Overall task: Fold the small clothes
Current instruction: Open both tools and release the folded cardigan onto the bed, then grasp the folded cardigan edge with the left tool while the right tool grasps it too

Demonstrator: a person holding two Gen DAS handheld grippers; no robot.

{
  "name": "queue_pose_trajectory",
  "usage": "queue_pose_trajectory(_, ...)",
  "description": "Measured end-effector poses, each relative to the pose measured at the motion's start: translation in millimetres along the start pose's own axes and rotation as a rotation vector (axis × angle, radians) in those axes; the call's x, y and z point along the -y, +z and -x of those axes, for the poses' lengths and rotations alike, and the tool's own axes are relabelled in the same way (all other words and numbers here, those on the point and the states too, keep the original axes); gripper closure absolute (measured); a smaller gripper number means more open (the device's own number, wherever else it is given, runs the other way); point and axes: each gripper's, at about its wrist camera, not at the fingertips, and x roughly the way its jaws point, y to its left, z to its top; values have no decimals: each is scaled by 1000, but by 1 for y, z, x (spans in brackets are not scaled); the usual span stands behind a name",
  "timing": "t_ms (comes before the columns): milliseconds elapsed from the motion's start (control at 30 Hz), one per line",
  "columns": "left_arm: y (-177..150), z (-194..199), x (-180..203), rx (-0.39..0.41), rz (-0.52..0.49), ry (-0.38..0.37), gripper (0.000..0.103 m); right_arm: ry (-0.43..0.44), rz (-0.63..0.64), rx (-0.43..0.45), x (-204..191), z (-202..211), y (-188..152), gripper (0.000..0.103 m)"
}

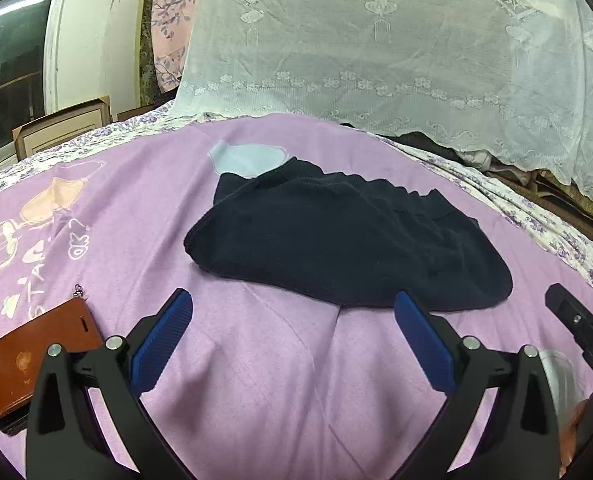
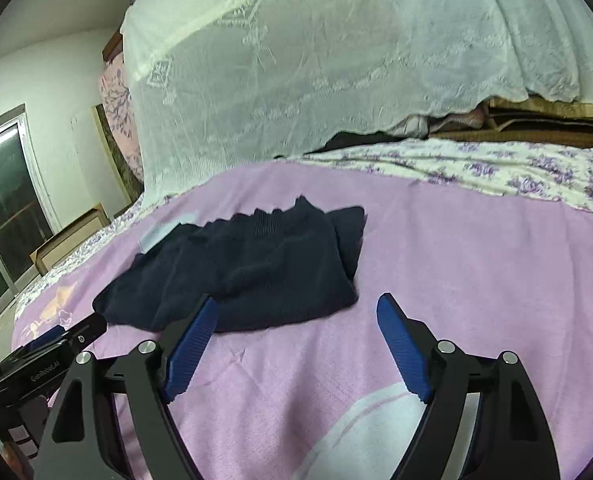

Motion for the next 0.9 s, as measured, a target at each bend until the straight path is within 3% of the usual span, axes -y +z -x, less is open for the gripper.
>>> queue_pose_trajectory(333,11,-27,0,-69,-18,6,4,15,-19,-91,1,-23,1,17)
queue_pose_trajectory(500,45,-46,5,-82,-28,42,4,15,-93,-81,11,-42,34,17)
queue_pose_trajectory(700,87,-75,15,-102,31,53,4,47,-220,-52,20,-67,76,17)
queue_pose_trajectory(900,87,-124,28,-187,78,25,4,44,-279,-86,43,-106,82,17)
